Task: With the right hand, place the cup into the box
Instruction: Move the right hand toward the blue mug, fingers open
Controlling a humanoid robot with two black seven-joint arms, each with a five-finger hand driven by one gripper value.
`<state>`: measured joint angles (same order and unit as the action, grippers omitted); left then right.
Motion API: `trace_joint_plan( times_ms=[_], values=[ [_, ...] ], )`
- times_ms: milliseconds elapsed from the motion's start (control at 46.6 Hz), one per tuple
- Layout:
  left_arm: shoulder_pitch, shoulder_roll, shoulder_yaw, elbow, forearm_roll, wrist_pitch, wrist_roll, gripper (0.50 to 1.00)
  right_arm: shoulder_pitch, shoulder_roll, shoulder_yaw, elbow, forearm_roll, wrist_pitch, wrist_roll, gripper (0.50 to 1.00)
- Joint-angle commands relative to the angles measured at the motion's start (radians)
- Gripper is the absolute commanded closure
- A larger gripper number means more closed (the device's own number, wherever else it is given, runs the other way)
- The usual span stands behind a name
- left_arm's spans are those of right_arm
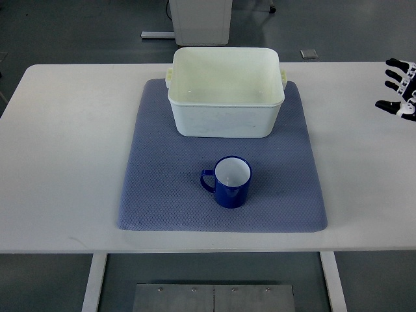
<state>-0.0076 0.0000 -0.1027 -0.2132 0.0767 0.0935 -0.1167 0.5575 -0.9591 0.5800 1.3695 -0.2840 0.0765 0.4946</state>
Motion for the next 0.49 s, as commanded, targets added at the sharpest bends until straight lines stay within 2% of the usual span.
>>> trace_joint_plan(
  times_ms=[0, 215, 472],
  values=[
    [0.000, 0.000, 0.000, 0.000, 0.000, 0.000, 0.000, 0.500, -0.022, -0.009, 0.000, 0.031, -0.040, -0.007, 0.001, 0.500],
    [0.000, 0.000, 0.000, 0.000, 0.000, 0.000, 0.000, 0.500, -0.080, 0.013, -0.003, 0.079, -0.164, -0.058, 0.005, 0.500],
    [0.000, 0.000, 0.000, 0.000, 0.000, 0.000, 0.000, 0.500, -0.099, 0.054, -0.055, 0.085, -0.265, -0.060, 0.009, 0.500]
  ],
)
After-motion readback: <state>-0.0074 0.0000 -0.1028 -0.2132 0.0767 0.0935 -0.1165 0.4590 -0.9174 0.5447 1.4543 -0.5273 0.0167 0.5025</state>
